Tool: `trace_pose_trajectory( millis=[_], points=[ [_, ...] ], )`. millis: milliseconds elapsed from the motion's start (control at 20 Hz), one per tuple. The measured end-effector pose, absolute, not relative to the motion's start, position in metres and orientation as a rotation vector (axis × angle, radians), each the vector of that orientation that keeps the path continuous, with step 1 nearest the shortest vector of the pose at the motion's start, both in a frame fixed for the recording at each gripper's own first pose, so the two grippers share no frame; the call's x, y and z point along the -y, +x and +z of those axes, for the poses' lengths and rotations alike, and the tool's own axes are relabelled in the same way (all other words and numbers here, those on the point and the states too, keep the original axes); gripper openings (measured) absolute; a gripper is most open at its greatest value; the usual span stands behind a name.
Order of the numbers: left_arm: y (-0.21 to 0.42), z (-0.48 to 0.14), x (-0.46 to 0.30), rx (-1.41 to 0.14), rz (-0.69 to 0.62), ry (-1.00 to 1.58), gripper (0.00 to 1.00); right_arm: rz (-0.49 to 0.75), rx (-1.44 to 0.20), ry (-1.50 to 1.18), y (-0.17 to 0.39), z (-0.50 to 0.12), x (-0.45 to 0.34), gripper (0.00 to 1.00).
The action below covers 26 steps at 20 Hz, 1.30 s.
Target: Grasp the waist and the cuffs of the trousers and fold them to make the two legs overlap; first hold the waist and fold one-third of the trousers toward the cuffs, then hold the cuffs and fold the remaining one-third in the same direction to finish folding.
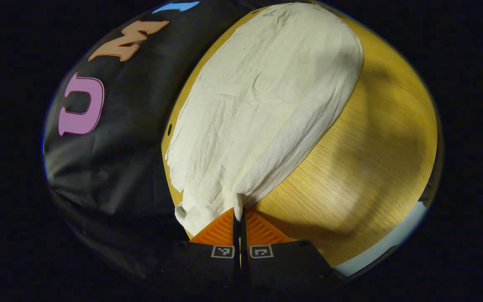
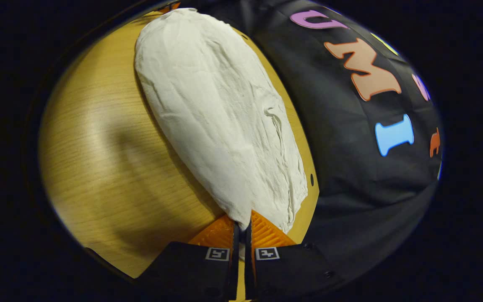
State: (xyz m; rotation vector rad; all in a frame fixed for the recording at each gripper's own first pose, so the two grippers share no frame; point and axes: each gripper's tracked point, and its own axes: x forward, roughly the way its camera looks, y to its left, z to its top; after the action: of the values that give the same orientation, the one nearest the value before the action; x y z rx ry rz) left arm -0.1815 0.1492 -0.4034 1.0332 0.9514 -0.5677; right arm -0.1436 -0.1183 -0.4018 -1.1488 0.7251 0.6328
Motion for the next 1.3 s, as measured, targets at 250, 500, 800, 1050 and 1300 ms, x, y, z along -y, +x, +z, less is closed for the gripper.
trace_pose_trajectory(
  millis=[250,500,800,1050,1300],
  points=[
    [-0.165,-0.391,-0.148,-0.977,-0.447,0.872,0.00,0.555,-0.675,-1.120,-0.117,-0.370,0.116,0.08],
    [-0.122,-0.362,-0.147,-0.921,-0.323,0.826,0.00,0.511,-0.584,-1.109,-0.078,-0.332,0.105,0.06],
    [-0.075,-0.329,-0.147,-0.863,-0.215,0.847,0.00,0.489,-0.521,-1.060,-0.043,-0.310,0.098,0.08],
    [-0.037,-0.304,-0.148,-0.798,-0.136,0.858,0.00,0.450,-0.522,-0.968,-0.012,-0.307,0.090,0.08],
    [0.012,-0.306,-0.147,-0.740,-0.151,0.843,0.00,0.389,-0.508,-0.995,0.026,-0.301,0.078,0.08]
  ],
)
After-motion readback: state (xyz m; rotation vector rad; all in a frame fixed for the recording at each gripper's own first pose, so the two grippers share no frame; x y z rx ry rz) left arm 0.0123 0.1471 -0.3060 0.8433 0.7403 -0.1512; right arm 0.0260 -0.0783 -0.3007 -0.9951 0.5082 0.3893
